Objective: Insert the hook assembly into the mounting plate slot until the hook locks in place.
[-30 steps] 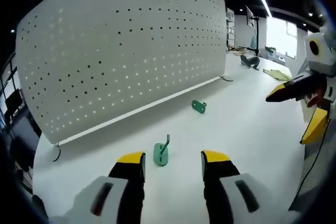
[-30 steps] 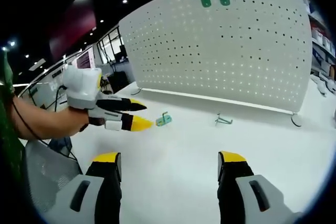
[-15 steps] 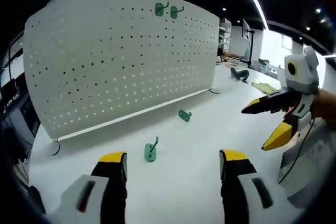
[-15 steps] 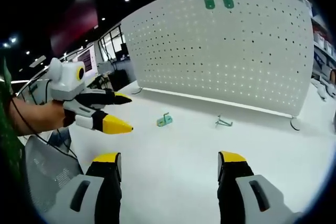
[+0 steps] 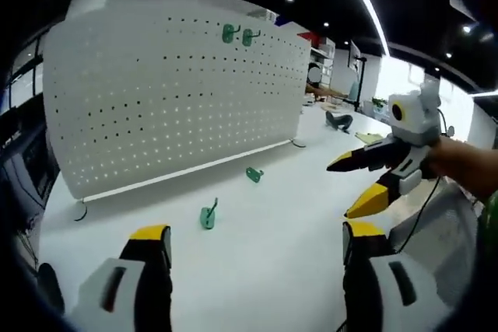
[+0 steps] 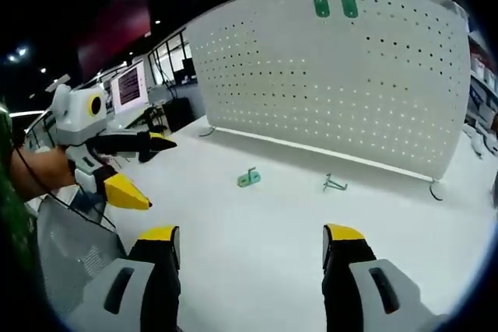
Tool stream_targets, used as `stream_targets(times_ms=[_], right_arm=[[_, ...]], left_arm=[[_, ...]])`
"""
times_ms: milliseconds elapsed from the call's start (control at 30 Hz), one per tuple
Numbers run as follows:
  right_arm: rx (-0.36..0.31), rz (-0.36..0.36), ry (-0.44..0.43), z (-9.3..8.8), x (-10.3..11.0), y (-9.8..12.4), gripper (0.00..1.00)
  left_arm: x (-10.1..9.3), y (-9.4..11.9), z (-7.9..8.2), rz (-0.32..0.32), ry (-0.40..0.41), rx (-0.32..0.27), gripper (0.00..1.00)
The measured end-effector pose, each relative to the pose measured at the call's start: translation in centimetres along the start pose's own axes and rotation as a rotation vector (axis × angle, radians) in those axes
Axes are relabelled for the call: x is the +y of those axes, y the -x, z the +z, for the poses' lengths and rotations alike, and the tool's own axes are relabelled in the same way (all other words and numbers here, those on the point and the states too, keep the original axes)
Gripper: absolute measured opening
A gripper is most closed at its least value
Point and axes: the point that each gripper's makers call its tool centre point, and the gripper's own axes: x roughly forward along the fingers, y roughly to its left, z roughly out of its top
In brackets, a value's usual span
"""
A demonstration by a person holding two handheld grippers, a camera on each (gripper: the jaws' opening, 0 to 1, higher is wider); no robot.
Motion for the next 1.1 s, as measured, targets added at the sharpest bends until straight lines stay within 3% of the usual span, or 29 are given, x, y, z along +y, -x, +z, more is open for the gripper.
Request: stream_targets(times_ms=[200, 700, 1100], right_arm=[[0.017, 0.000, 0.006, 0.2, 0.8, -0.4, 0.75], [0.086, 0.006, 0.028, 0.4, 3.0, -3.5, 0.74], [0.126, 0.015, 0.018, 0.3, 4.9, -6.8, 0.74]], left_arm=[[-1.5, 2.6, -0.2, -0.069, -0.006, -0.025, 0.95], [-2.0, 6.6, 0.0, -0.077, -0.007, -0.082, 0.94], [-2.0, 8.7, -0.9, -0.095, -0.001, -0.097, 0.93]])
